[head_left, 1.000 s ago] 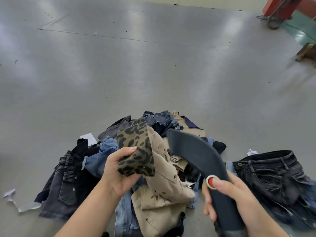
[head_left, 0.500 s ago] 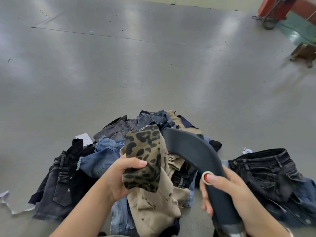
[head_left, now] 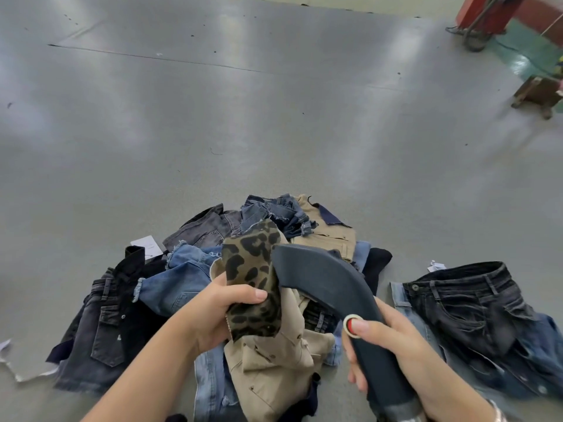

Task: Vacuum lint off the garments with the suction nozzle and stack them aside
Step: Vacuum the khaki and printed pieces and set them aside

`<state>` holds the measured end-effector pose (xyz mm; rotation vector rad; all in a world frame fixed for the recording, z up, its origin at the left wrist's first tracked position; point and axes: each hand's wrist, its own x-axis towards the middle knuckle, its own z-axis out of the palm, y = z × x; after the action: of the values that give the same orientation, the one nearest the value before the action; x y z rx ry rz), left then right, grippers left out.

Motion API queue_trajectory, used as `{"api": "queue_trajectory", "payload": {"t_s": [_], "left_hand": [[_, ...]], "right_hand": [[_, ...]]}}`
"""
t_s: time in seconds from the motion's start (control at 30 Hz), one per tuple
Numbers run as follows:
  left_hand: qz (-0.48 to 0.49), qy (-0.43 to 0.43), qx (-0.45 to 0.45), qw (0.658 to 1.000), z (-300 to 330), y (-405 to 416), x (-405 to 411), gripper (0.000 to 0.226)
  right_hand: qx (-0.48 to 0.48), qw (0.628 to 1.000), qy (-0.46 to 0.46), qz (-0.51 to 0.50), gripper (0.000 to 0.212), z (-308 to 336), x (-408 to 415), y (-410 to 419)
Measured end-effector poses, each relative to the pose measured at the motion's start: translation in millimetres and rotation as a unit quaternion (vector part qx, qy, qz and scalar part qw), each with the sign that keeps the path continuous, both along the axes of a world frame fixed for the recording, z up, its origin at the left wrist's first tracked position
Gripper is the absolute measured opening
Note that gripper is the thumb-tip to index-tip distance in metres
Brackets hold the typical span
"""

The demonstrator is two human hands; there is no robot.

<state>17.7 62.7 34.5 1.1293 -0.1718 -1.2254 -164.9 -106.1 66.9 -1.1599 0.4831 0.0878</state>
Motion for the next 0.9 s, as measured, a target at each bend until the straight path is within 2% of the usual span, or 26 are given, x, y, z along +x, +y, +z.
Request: {"api": "queue_trajectory", "payload": {"t_s": [0.1, 0.2, 0.47, 0.7, 0.9], "left_hand": [[-0.039, -0.006, 0.013, 0.999, 1, 0, -5, 0.062], [-0.049, -0.002, 0.019, 0.999, -2, 1, -7, 0.062], [-0.075, -0.015, 0.037, 0.996, -4, 0, -8, 0.063], [-0.158, -0.044, 0.067, 0.984, -4, 1, -13, 0.070], [-0.151, -0.047, 0.076, 0.984, -5, -1, -12, 0.057]], "right_hand": [[-0.018, 0.998, -0.004, -0.053, 0.025, 0, 4, -4], [-0.036, 0.994, 0.013, -0.098, 0.025, 2, 4, -17], [-0.023, 0.999, 0.027, 0.022, 0.029, 0, -6, -18], [-0.055, 0.994, 0.040, -0.090, 0.033, 4, 7, -29], [-0.044, 0.997, 0.053, -0.021, 0.030, 5, -8, -27]]}}
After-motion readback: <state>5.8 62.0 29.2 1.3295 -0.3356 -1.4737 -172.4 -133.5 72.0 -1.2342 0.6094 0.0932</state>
